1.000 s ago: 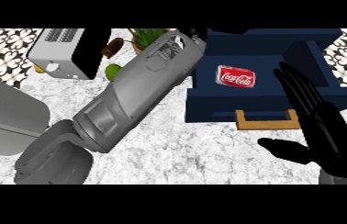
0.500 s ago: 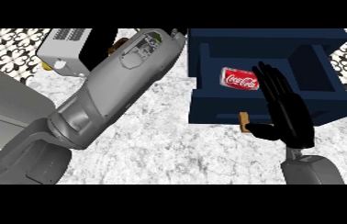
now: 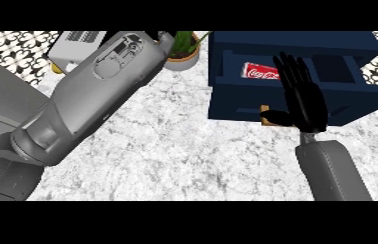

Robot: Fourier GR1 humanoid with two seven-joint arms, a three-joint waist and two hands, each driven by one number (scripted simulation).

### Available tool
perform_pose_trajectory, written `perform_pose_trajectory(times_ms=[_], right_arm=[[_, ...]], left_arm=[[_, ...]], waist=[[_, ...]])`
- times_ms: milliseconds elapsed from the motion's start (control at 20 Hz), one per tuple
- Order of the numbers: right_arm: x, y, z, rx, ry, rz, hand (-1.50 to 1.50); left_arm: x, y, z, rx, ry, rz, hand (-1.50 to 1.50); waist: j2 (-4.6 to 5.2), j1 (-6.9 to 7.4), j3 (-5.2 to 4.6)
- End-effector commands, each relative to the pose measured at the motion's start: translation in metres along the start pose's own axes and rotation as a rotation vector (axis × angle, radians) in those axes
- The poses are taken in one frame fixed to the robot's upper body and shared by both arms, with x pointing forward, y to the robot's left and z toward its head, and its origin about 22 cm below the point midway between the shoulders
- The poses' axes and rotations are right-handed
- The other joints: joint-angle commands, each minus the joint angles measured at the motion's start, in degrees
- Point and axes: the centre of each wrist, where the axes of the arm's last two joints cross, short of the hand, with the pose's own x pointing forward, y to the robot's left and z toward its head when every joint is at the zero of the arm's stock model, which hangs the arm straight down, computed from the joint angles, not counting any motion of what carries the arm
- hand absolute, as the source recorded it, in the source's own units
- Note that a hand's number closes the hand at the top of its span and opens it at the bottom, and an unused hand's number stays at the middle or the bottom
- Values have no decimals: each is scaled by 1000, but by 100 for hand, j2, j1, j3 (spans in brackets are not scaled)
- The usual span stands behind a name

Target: Pick up the can, place it into the drawer and close the drawer

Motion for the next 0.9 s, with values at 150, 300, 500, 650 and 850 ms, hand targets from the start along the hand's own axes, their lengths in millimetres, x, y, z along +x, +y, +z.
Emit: perform_pose_trajectory(times_ms=[150,300,500,650,850], right_arm=[[-16,39,-1,47,35,70,-150],[-18,47,-14,1,39,83,-150],[2,42,-51,-66,42,80,-150],[-11,41,-63,-83,57,92,-150],[9,39,-90,-105,64,98,-150]], left_arm=[[-11,30,10,-3,29,-15,-150],[-3,39,5,-1,24,-27,-150],[-25,64,12,1,47,-43,-150],[-14,63,17,7,49,-20,-150],[-34,64,32,-20,46,-20,-150]], waist=[[118,41,119],[163,45,126],[175,116,119],[191,116,126],[223,163,121]])
